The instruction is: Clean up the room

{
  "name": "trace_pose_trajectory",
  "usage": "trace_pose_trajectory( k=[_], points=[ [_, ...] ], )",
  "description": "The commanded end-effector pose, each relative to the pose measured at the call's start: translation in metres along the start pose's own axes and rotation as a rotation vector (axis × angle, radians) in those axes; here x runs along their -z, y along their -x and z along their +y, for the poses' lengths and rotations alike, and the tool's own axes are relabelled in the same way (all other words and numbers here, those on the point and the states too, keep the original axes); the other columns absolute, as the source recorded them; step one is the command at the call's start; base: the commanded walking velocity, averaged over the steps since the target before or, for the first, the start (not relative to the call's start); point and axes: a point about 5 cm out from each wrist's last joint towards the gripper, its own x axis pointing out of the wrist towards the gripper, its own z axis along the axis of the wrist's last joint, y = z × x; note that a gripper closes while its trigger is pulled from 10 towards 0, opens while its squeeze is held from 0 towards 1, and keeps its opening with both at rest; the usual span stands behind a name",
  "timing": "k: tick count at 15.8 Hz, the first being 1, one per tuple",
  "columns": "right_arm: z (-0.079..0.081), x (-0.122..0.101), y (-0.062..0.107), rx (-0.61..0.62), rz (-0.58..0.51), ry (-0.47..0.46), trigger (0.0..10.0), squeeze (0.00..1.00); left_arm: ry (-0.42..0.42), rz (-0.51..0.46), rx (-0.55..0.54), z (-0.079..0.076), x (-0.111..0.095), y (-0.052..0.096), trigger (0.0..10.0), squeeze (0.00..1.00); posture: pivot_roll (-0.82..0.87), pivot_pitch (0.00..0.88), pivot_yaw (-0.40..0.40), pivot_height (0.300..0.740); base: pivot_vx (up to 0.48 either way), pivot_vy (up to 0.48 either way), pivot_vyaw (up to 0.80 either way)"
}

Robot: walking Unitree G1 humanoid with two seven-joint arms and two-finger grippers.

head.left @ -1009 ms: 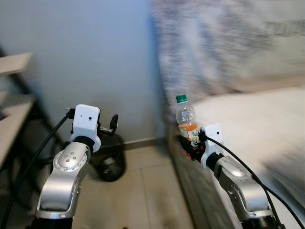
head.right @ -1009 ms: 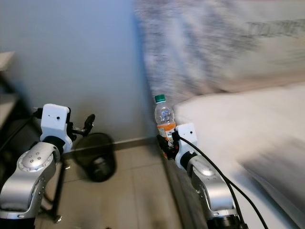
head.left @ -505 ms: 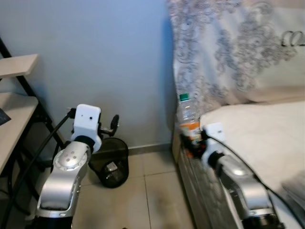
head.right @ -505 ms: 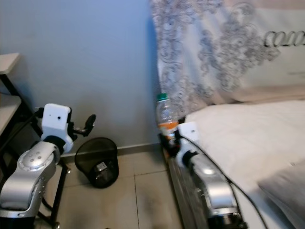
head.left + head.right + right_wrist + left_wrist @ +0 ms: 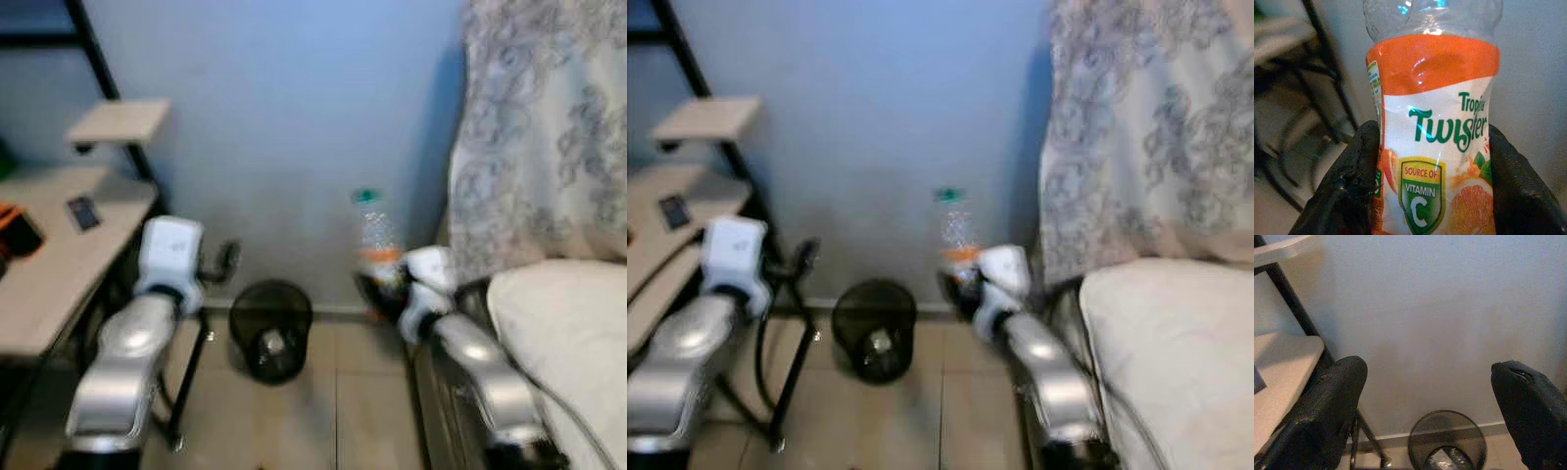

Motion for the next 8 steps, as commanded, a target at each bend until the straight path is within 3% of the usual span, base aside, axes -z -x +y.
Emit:
trace_pose_trajectory(
  k=[1,7,8],
  points=[
    [-0.0119,-0.0011,0.0051,0.037,-0.001,0.019,10.0,0.00,-0.004,-0.027,0.030,-0.0066,-0.0070,-0.0011,10.0,0.00,-0.03,0.000,0.049,0.740,0.281,0.000,0.00],
    [-0.0080,0.0025,0.0043,0.019,0.020,0.074,10.0,0.00,-0.004,-0.023,0.040,-0.0069,-0.0059,-0.0003,10.0,0.00,-0.03,0.000,0.049,0.740,0.282,0.000,0.00],
    [-0.0064,0.0047,0.0044,0.006,0.032,0.088,10.0,0.00,-0.004,-0.022,0.043,-0.0076,-0.0054,0.0000,10.0,0.00,-0.03,0.000,0.048,0.740,0.285,0.000,0.80]
  ],
)
